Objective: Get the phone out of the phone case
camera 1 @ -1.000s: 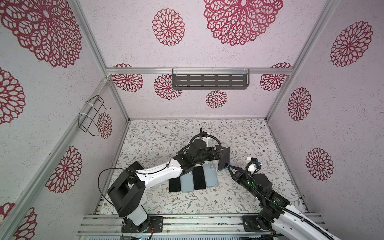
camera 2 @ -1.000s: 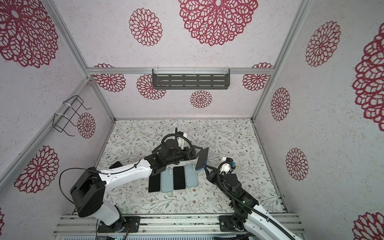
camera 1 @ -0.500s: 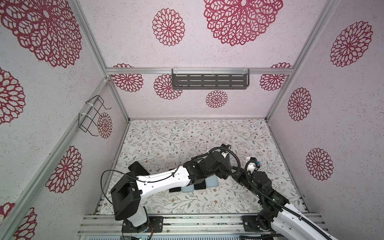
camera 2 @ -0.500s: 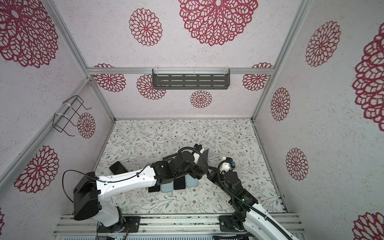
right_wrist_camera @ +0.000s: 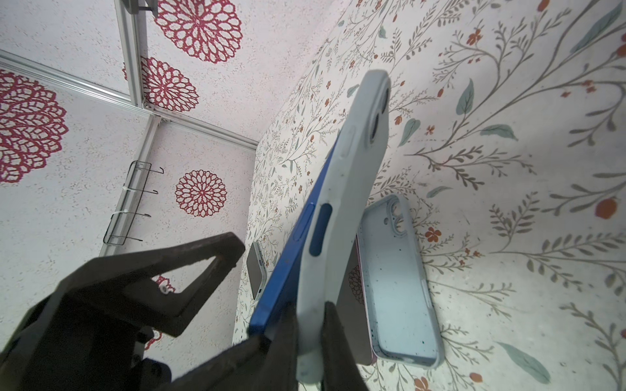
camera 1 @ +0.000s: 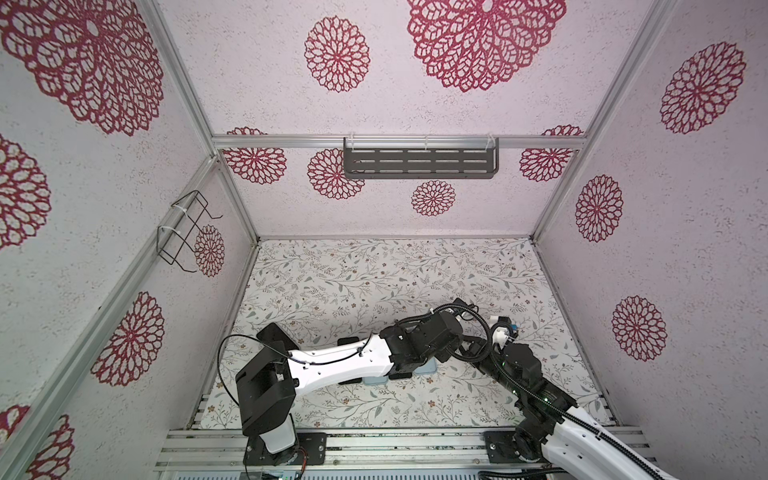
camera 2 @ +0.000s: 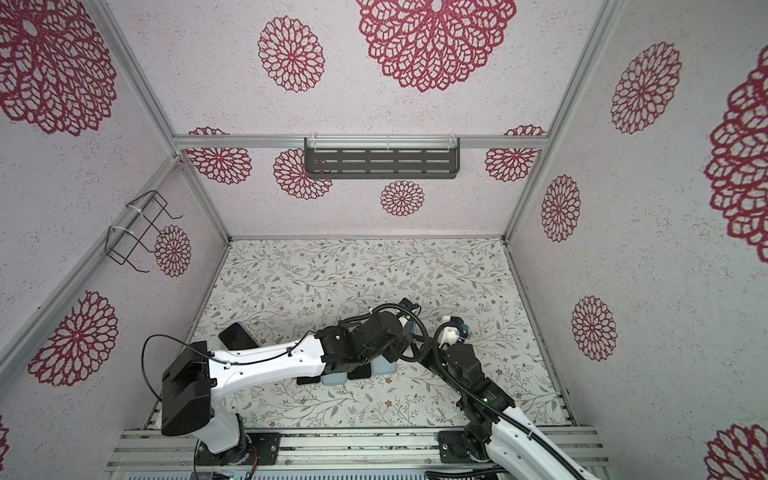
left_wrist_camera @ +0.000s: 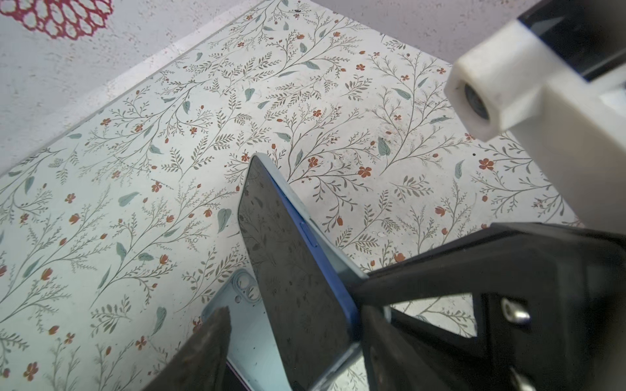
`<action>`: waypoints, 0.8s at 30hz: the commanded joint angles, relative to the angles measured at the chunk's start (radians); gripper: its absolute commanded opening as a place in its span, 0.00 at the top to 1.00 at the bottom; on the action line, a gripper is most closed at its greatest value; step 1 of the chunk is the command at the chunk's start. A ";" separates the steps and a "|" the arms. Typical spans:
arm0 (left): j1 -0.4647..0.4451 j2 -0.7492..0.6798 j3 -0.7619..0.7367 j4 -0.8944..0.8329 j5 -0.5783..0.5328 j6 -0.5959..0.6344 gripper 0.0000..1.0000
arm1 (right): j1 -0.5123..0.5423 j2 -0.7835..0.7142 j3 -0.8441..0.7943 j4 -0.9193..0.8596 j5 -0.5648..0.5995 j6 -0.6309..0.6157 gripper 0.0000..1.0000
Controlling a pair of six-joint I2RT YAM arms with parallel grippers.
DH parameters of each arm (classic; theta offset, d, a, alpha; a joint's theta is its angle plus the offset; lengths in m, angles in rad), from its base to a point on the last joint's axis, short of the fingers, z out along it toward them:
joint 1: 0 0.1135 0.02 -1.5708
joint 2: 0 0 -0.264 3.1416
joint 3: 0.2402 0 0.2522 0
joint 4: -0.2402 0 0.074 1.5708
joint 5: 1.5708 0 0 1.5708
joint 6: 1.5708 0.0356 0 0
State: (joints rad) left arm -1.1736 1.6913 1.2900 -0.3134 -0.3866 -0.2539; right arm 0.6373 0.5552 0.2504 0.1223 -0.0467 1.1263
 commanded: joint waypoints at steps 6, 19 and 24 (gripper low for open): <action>-0.018 0.015 0.010 -0.036 -0.078 0.027 0.47 | -0.008 -0.004 0.023 0.102 0.002 -0.002 1.00; -0.036 0.057 0.020 0.013 -0.091 0.024 0.74 | -0.008 -0.002 0.025 0.105 -0.005 0.000 1.00; -0.044 0.057 0.019 0.048 -0.080 0.006 0.82 | -0.008 -0.011 0.020 0.100 -0.005 0.000 1.00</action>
State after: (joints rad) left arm -1.2110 1.7370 1.2900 -0.3103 -0.4572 -0.2386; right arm 0.6312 0.5678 0.2504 0.1291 -0.0490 1.1263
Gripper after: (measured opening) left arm 0.194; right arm 0.107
